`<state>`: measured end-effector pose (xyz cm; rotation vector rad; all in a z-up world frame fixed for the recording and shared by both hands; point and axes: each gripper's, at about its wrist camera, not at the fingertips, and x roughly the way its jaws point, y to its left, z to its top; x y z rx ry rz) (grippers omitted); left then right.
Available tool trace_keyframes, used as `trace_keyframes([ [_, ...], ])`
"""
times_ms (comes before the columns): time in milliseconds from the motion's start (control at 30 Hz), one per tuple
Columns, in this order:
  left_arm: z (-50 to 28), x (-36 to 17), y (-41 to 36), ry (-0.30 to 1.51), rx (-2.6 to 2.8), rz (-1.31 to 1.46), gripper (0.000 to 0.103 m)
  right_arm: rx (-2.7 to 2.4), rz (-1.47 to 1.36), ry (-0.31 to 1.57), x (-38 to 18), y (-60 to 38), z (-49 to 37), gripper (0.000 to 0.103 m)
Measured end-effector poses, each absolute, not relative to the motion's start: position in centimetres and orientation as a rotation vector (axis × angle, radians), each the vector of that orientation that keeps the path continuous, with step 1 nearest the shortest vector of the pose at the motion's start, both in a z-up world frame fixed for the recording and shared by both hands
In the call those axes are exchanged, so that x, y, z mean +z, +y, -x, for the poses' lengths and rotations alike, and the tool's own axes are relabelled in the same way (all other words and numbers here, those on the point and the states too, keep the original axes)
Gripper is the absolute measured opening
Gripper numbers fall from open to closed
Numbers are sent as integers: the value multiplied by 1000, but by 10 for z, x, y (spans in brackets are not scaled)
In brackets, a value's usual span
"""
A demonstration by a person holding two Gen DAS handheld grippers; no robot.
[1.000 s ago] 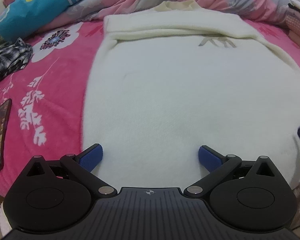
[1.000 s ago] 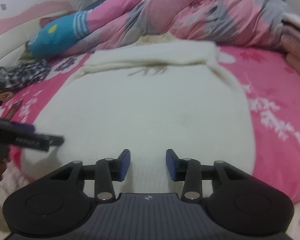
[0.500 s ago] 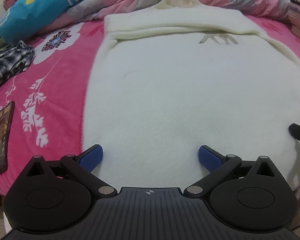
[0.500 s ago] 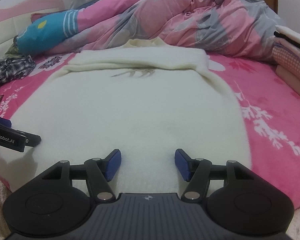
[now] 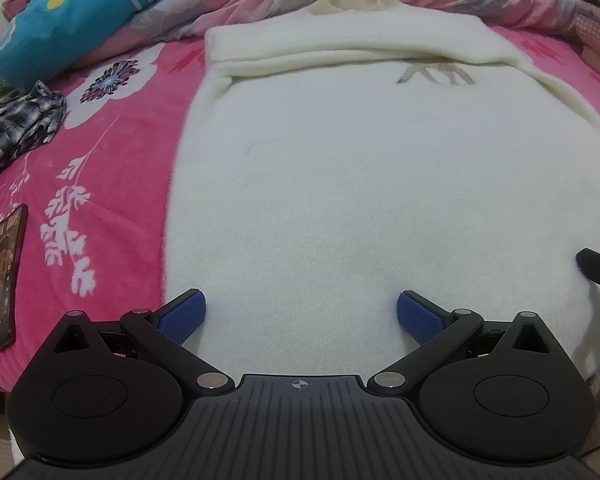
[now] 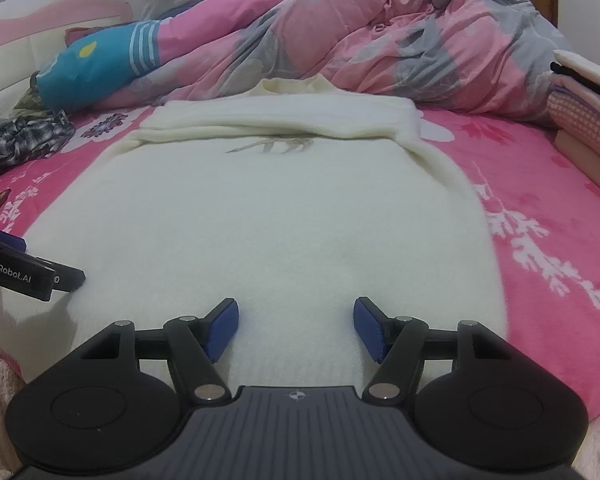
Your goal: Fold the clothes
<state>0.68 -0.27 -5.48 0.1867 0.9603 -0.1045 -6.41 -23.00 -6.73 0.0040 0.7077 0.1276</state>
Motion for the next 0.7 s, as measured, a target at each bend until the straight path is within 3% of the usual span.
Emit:
trace_keyframes([
  [700,-13,-52,-13,994,-97,-257,103,128,6,727,-67,-228,63,68],
])
